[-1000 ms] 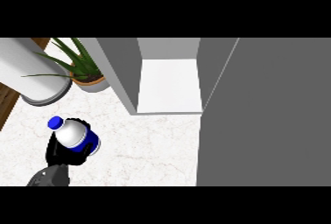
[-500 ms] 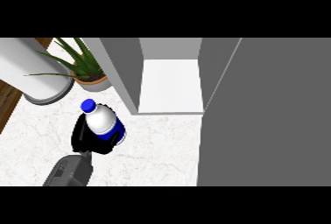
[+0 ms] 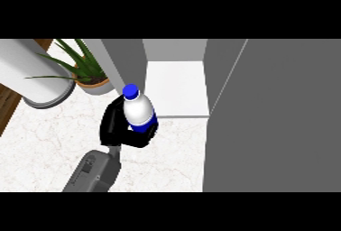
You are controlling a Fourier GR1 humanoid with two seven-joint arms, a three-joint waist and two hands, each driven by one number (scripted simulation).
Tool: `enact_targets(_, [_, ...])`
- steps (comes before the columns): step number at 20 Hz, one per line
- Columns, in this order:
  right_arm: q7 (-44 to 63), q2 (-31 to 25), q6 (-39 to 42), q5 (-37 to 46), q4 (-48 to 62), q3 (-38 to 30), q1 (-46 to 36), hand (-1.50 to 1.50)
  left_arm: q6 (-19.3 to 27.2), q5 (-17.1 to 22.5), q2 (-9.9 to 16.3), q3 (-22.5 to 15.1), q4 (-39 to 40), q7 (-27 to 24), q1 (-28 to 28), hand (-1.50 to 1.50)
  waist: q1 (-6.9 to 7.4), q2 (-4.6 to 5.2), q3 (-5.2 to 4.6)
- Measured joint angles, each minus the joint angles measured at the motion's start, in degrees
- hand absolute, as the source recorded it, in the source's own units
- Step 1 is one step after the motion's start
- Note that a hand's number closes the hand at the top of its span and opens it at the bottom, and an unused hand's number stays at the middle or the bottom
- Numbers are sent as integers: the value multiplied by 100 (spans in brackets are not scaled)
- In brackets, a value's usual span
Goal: Pick up the bottled water, place it into the cabinet and close the cabinet
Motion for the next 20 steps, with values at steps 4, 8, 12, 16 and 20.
enact_targets(4, [24,-11,31,-60,4,-9,-26,-150,657,-25,-110,-222,75,194,-483,150,-43,8,-1])
enact_targets(8, [57,-97,64,-131,22,-126,-60,-150,1301,-121,-152,-421,372,424,-1011,150,-74,14,-1])
enact_targets(12, [16,45,120,-180,21,-48,-3,-150,1671,-244,-168,-408,899,602,-1519,150,-102,19,-2])
enact_targets(16, [79,29,85,-238,20,21,-63,-150,1933,-200,-174,-429,1516,657,-2002,150,-120,33,-3])
enact_targets(20, [115,29,138,-294,36,6,-58,-150,1970,7,-176,-342,2204,594,-2487,150,-152,44,-4])
